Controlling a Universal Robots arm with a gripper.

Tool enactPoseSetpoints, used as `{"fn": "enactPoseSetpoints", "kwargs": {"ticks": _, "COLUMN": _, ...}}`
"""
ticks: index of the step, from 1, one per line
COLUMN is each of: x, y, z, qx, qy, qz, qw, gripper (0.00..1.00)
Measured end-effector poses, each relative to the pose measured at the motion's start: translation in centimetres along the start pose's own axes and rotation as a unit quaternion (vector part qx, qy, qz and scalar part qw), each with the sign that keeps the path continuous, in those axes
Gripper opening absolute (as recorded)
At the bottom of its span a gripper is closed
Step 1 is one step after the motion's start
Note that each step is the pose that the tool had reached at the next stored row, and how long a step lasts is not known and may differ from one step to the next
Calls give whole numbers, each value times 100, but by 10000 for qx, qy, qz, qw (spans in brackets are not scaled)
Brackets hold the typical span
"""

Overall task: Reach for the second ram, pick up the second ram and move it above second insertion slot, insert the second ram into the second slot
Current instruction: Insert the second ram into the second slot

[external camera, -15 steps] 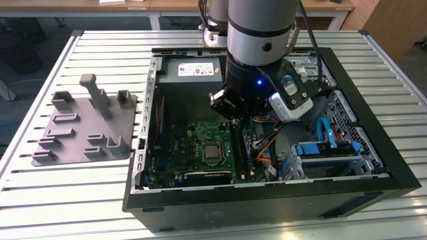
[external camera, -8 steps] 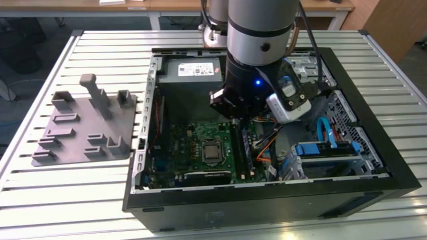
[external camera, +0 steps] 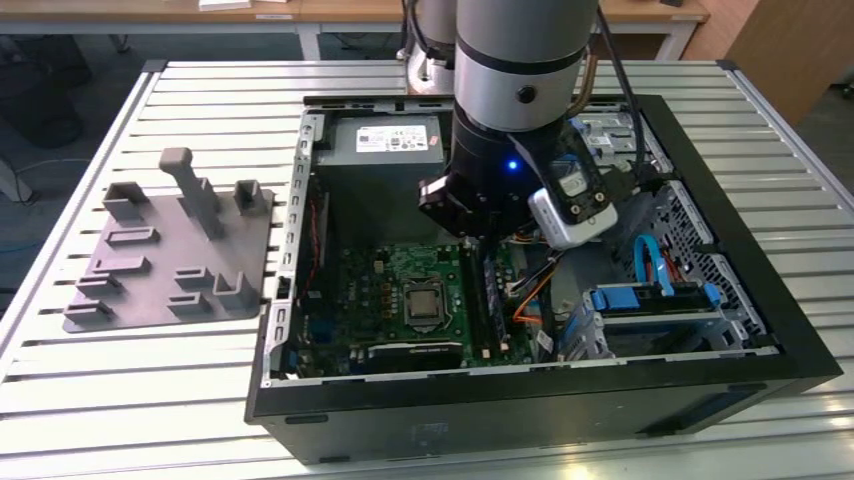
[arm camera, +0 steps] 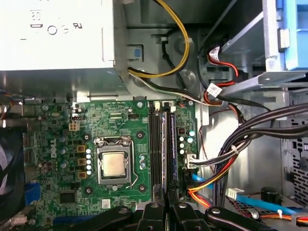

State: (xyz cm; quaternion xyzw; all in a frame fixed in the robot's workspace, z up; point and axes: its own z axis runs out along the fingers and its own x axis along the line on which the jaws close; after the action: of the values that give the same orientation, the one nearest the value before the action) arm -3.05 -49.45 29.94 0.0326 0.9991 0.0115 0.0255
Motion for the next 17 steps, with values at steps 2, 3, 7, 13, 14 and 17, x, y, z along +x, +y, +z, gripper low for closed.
{"fn": "enactPoseSetpoints", "kwargs": {"ticks": 2, "x": 0, "y": 0, "z": 1, "qx": 3, "qy": -2, "qz": 71, "qw": 10000, "gripper": 14}}
{"fn": "enactPoseSetpoints", "kwargs": {"ticks": 3, "x": 0, "y": 0, "z": 0, "qx": 5, "qy": -3, "qz": 106, "qw": 9999, "gripper": 14}}
{"fn": "enactPoseSetpoints", "kwargs": {"ticks": 7, "x": 0, "y": 0, "z": 1, "qx": 12, "qy": -6, "qz": 248, "qw": 9997, "gripper": 14}}
{"fn": "enactPoseSetpoints", "kwargs": {"ticks": 13, "x": 0, "y": 0, "z": 2, "qx": 23, "qy": -11, "qz": 454, "qw": 9990, "gripper": 14}}
{"fn": "enactPoseSetpoints", "kwargs": {"ticks": 14, "x": 0, "y": 0, "z": 2, "qx": 25, "qy": -12, "qz": 488, "qw": 9988, "gripper": 14}}
{"fn": "enactPoseSetpoints", "kwargs": {"ticks": 17, "x": 0, "y": 0, "z": 3, "qx": 29, "qy": -14, "qz": 584, "qw": 9983, "gripper": 14}}
